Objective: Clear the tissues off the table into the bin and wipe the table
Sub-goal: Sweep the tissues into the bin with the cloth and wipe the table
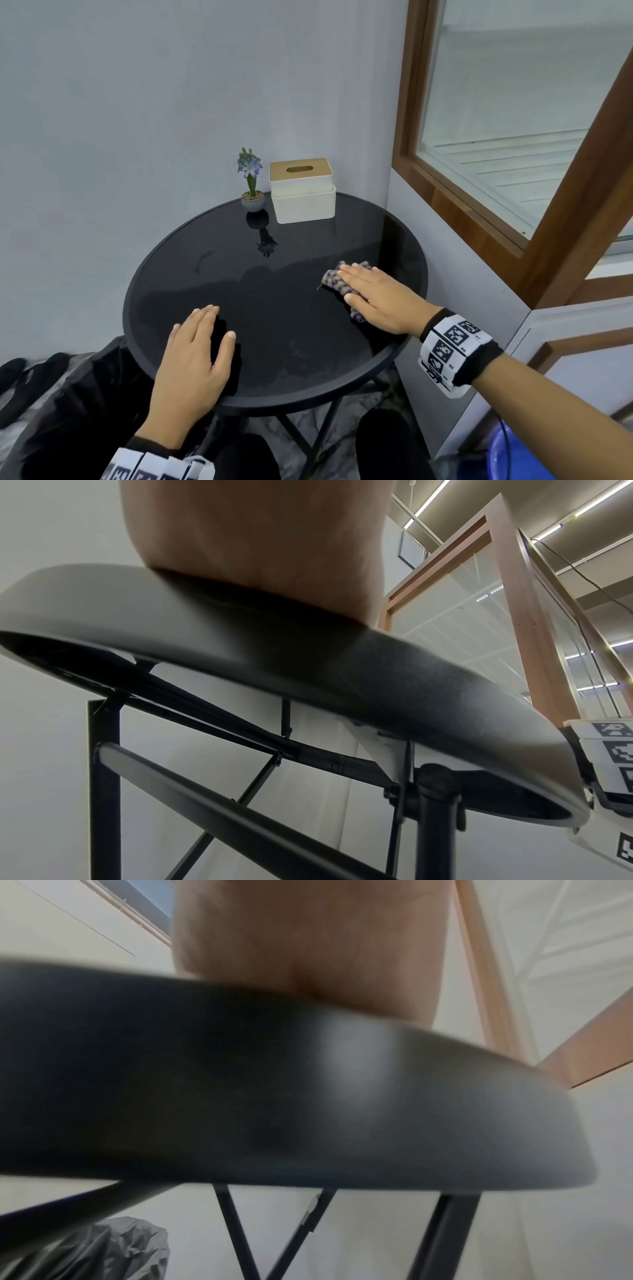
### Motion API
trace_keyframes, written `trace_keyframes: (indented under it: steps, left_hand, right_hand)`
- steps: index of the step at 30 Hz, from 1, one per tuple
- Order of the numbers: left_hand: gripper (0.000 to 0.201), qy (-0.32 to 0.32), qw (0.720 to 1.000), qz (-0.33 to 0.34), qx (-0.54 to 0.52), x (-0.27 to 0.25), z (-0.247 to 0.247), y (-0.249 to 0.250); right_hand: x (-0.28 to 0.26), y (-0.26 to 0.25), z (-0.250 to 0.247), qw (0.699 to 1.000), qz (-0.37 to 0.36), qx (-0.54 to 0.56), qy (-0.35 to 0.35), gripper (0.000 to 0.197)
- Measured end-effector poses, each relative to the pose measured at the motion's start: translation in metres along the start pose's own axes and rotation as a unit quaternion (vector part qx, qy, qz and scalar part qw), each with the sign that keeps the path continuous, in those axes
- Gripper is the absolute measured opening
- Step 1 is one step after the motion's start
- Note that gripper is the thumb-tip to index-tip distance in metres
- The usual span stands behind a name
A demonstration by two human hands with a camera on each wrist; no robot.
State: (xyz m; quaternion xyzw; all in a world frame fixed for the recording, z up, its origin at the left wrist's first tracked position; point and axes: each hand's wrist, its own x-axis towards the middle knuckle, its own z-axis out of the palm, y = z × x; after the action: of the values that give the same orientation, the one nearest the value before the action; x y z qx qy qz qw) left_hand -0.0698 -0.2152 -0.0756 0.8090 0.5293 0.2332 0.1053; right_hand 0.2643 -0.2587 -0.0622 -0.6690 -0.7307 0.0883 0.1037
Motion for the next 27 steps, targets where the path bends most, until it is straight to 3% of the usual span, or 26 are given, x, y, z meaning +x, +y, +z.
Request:
trace_keyframes:
  steps: [12,27]
  left_hand:
    - [0.055,0.002,1.0,-0.004,-0.005,0.0,0.0,0.0]
    - [0.055,-0.003,1.0,-0.001,-0.004,0.001,-0.003,0.003]
  right_hand:
    - [0.021,0.046,-0.021,0.995,0.1,0.002,0.007,0.057]
    - [0.025,0.038,-0.015,0.986,0.139,0.01,0.086,0.055]
